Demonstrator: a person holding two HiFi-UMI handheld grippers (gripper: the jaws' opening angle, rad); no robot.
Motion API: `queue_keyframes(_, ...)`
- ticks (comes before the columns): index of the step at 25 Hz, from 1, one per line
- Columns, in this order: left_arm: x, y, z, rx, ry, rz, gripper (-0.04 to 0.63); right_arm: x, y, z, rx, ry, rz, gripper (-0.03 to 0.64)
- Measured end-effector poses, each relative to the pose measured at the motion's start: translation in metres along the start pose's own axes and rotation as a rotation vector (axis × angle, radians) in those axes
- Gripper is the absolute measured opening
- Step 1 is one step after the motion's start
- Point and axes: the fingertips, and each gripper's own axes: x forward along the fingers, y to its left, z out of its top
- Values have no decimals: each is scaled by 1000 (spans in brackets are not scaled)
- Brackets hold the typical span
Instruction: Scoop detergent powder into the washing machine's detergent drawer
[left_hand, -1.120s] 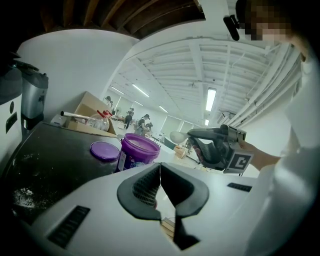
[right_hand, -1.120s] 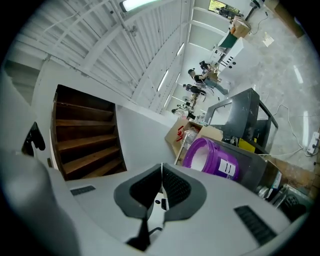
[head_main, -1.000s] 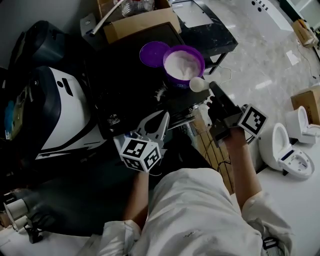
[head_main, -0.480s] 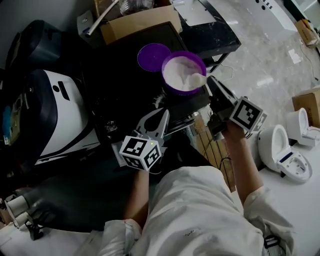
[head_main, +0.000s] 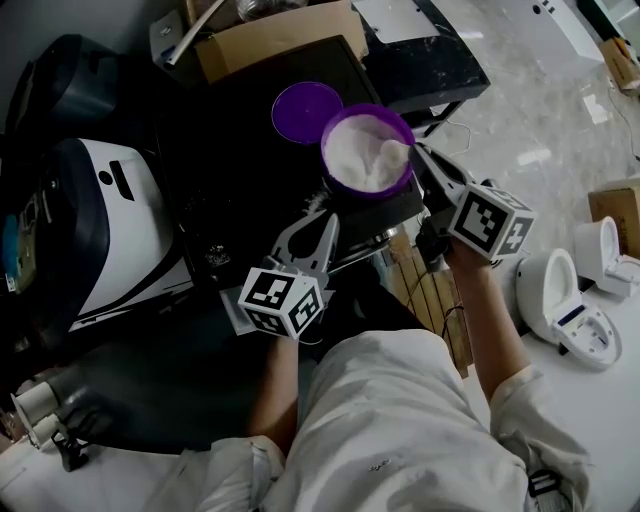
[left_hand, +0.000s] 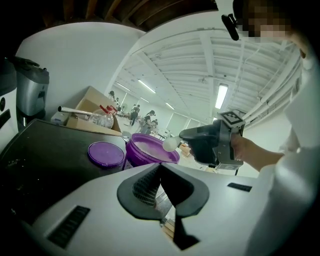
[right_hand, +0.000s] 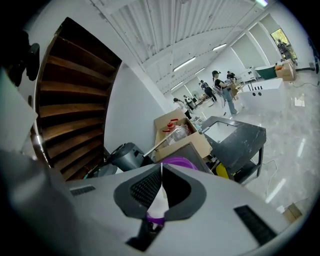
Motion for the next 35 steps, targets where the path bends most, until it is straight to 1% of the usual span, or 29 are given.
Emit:
queue_keyframes(12,20,3,-6,6,28,-11,20,21,-15,-4,-201,101,-77,11)
queue_keyframes(23,29,2,-8,2,33,-19,19,39,-16,-9,-513,203,-129,11)
queue_keyframes(30,33,1,-9,-4,34,-23,19,46,-12,-17,-676,252,-154,9)
queue_keyframes(35,35,3,-8,-7,28,-20,19,48,-9,-23,-770,279,-151,9)
